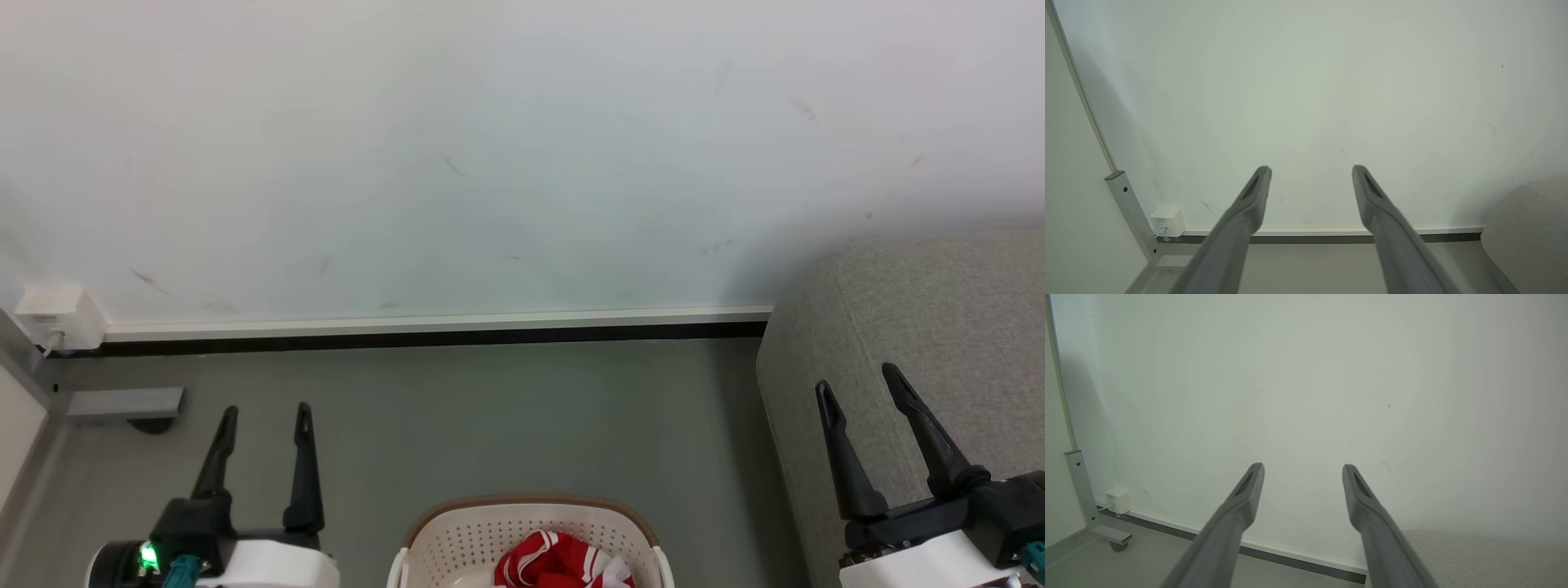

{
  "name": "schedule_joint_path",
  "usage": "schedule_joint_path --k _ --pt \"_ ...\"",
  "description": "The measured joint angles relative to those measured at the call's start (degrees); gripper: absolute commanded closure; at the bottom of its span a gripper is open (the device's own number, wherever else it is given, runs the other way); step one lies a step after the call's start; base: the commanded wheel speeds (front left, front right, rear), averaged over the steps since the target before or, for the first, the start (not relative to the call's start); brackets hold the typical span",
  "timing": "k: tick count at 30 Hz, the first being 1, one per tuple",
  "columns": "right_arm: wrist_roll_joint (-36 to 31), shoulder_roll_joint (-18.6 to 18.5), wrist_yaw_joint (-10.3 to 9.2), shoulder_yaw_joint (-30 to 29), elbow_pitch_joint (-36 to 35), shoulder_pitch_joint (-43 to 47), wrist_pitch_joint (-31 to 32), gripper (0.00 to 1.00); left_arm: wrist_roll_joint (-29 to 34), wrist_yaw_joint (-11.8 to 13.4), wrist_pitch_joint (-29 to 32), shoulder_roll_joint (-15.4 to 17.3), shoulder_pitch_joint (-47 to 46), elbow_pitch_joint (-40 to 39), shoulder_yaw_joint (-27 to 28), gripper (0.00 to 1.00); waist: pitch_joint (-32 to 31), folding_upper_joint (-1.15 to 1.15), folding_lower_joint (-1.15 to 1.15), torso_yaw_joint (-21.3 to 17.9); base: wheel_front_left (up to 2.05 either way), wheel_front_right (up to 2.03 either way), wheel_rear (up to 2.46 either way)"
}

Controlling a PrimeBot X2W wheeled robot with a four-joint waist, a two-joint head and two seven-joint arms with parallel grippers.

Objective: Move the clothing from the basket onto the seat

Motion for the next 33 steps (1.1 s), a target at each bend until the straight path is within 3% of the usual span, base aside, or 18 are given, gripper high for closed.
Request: schedule_joint_path --k 20,33 --pt "0.04 -0.01 0.0 -0.2 -0.27 0.0 0.0 0.0 -0.03 -0.48 0.0 -0.16 0.03 0.05 0.78 0.0 0.35 0.0 0.0 -0.67 0.0 0.0 0.0" --pt "0.35 -0.6 0.0 -1.56 -1.41 -1.48 -0.01 0.0 -1.51 -1.01 0.0 -0.7 -0.96 2.4 0.56 0.0 3.29 0.0 0.0 -3.66 0.0 0.0 0.0"
